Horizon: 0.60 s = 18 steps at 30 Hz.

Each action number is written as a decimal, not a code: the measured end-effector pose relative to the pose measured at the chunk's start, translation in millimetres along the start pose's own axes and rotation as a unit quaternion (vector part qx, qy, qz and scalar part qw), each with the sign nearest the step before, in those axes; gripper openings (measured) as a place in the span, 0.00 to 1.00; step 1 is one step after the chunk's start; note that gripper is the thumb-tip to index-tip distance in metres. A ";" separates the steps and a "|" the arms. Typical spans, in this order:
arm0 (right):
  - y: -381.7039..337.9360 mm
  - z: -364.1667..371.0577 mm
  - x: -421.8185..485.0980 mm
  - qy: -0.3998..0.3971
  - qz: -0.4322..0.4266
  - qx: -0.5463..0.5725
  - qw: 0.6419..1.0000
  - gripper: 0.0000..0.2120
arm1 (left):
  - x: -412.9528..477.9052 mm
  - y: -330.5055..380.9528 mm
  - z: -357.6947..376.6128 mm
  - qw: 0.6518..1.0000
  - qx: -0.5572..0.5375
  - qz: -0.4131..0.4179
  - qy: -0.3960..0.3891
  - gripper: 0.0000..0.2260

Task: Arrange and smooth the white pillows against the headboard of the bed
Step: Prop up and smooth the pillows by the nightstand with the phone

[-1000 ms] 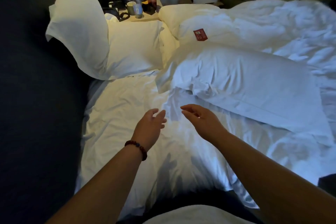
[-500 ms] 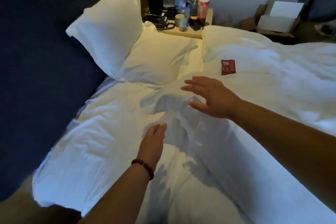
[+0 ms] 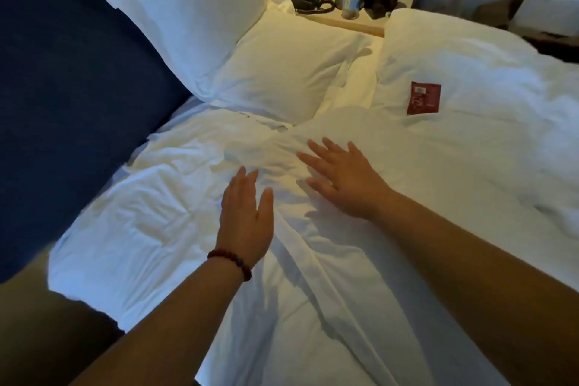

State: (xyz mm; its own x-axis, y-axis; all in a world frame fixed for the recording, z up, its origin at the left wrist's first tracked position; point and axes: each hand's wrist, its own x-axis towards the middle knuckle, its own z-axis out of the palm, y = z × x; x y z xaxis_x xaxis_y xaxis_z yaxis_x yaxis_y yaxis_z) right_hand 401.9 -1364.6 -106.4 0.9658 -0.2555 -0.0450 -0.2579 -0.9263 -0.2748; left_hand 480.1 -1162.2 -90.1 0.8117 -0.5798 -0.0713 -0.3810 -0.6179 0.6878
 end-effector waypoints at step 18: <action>19.6 -0.5 -107.7 0.086 0.223 0.117 0.964 0.24 | 56.6 54.1 91.0 0.970 0.138 0.184 -0.076 0.28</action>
State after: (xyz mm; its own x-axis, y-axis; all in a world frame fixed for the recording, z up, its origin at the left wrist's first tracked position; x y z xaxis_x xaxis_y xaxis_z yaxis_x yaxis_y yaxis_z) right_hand 292.8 -1355.3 -106.4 0.7362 -0.6746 -0.0544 -0.6136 -0.6313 -0.4744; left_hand 465.2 -1276.8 -122.7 0.5315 -0.8468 0.0222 -0.7534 -0.4606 0.4693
